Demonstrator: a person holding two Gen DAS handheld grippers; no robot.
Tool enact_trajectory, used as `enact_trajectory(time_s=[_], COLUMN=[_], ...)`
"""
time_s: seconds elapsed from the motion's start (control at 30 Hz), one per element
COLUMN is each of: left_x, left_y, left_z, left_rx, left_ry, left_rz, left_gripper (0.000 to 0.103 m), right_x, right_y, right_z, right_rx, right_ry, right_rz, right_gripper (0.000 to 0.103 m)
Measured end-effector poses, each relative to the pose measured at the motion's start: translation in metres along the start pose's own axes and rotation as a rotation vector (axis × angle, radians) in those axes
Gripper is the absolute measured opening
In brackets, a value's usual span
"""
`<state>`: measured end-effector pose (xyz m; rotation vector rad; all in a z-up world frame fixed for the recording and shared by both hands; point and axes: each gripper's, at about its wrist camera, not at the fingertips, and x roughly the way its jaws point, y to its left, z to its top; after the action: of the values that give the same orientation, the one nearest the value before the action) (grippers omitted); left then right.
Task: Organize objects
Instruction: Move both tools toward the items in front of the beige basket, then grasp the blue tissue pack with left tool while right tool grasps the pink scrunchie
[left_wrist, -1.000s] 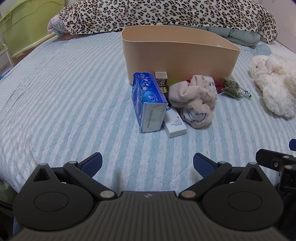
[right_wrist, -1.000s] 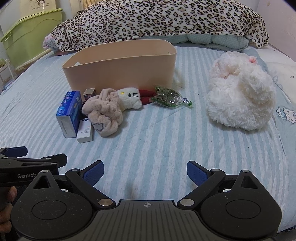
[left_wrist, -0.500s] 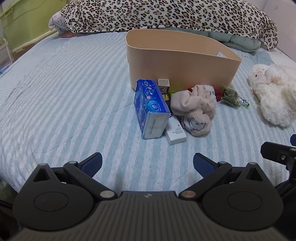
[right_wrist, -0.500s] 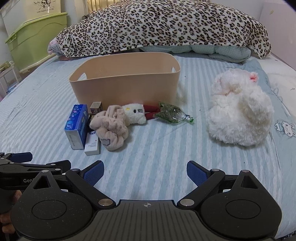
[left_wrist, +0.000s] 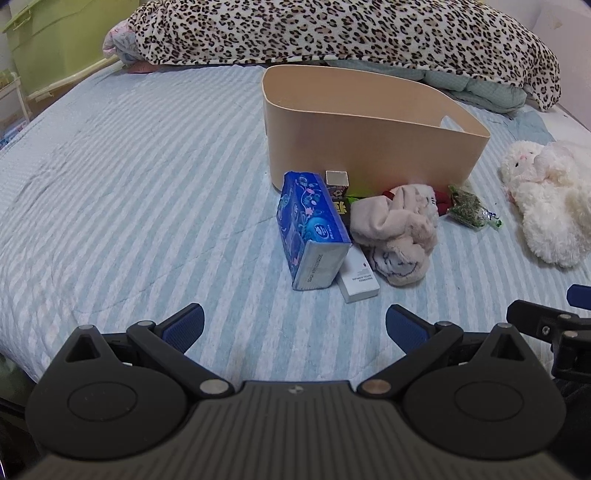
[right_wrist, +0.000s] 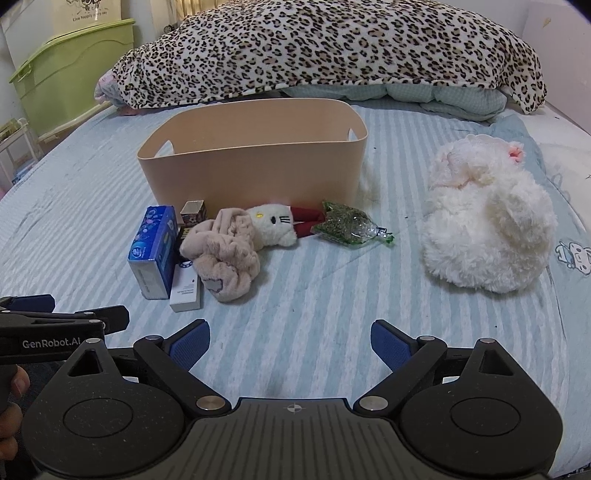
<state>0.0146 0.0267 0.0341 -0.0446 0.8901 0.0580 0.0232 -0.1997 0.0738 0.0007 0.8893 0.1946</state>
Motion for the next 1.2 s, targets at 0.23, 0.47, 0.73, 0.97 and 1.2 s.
enact_trajectory(time_s=[0.23, 0.47, 0.73, 0.97, 1.2], left_x=[0.005, 0.019, 0.054, 0.081, 0.102], left_y=[0.000, 0.000, -0.010, -0.001, 0.015], left_z=[0.016, 0.042, 0.062, 0.061, 0.061], left_rx=[0.013, 0.014, 0.087, 0.092, 0.092], left_ry=[-0.019, -0.039, -0.006, 0.037, 0.078], left_rz=[-0.010, -0.018, -0.006, 0.036, -0.007], left_gripper=[0.103, 0.103, 0.103, 0.100, 0.083], right_x=[0.010, 0.029, 0.061, 0.092, 0.121], right_y=[0.002, 0.004, 0.010, 0.020, 0.029], right_z=[0.017, 0.046, 0.069, 0.074, 0.069], right_rx=[-0.010, -0.017, -0.037, -0.037, -0.022], right_ry=[-0.007, -0.021, 0.011, 0.065, 0.124], right_rz=[0.000, 0.006, 0.044, 0.110, 0.169], right_gripper=[0.095, 0.097, 0.095, 0.091, 0.087])
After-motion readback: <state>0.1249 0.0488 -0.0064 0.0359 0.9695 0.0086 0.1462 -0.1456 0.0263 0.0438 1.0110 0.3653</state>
